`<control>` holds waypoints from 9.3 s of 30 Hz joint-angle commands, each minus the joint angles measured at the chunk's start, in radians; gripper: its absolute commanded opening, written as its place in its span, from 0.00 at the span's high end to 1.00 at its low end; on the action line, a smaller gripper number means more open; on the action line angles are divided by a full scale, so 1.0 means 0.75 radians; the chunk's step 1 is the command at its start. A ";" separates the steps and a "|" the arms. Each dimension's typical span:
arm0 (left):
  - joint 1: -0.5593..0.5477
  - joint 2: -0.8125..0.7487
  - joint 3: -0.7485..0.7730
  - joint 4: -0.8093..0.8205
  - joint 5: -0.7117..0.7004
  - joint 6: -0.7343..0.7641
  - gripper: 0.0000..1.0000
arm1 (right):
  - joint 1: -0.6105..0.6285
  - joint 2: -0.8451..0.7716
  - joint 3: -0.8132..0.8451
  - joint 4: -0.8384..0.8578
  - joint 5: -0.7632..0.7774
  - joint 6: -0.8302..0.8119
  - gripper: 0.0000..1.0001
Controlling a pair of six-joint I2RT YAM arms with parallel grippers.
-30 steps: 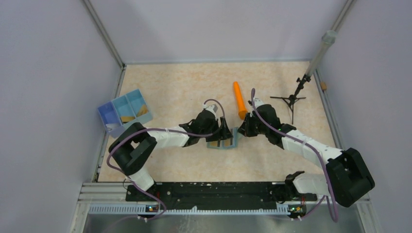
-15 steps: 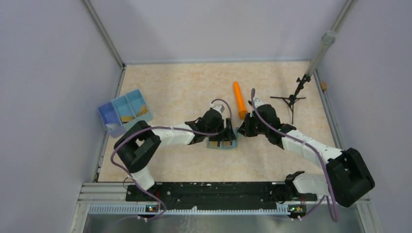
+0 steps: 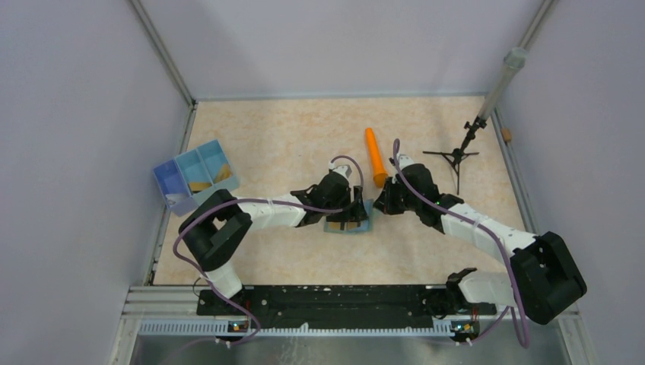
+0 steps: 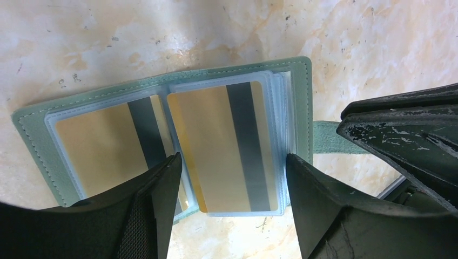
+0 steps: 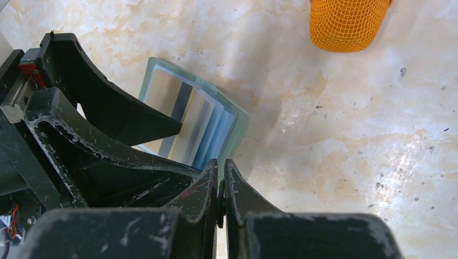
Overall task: Put the credit cards into the card holder
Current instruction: Insert the credit card into the card holder, then turn over the card slot in the card holder, then pick up the credit card from the storage box.
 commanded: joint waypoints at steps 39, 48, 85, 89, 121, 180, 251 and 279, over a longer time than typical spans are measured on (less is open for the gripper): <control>-0.002 -0.236 -0.075 -0.102 -0.214 0.087 0.20 | -0.010 -0.020 0.114 -0.132 0.205 -0.036 0.45; -0.002 -0.368 -0.092 -0.245 -0.405 0.101 0.13 | -0.009 -0.107 0.139 -0.214 0.294 -0.068 0.37; 1.225 -0.217 0.502 -0.822 -0.405 0.483 0.17 | -0.012 -0.247 0.075 -0.041 0.045 -0.122 0.30; 1.266 -0.126 0.505 -0.767 -0.356 0.513 0.20 | -0.012 -0.261 0.059 -0.041 0.044 -0.116 0.30; 1.310 -0.044 0.508 -0.795 -0.276 0.561 0.49 | -0.012 -0.229 0.059 -0.035 0.011 -0.071 0.33; 1.280 0.090 0.592 -0.992 -0.291 0.644 0.29 | -0.012 -0.300 0.059 -0.097 0.041 -0.071 0.31; 1.029 0.028 0.620 -1.006 -0.566 0.677 0.81 | -0.012 -0.297 0.079 -0.112 -0.002 -0.080 0.33; 1.086 -0.011 0.589 -0.983 -0.389 0.627 0.86 | -0.012 -0.300 0.087 -0.120 -0.008 -0.080 0.34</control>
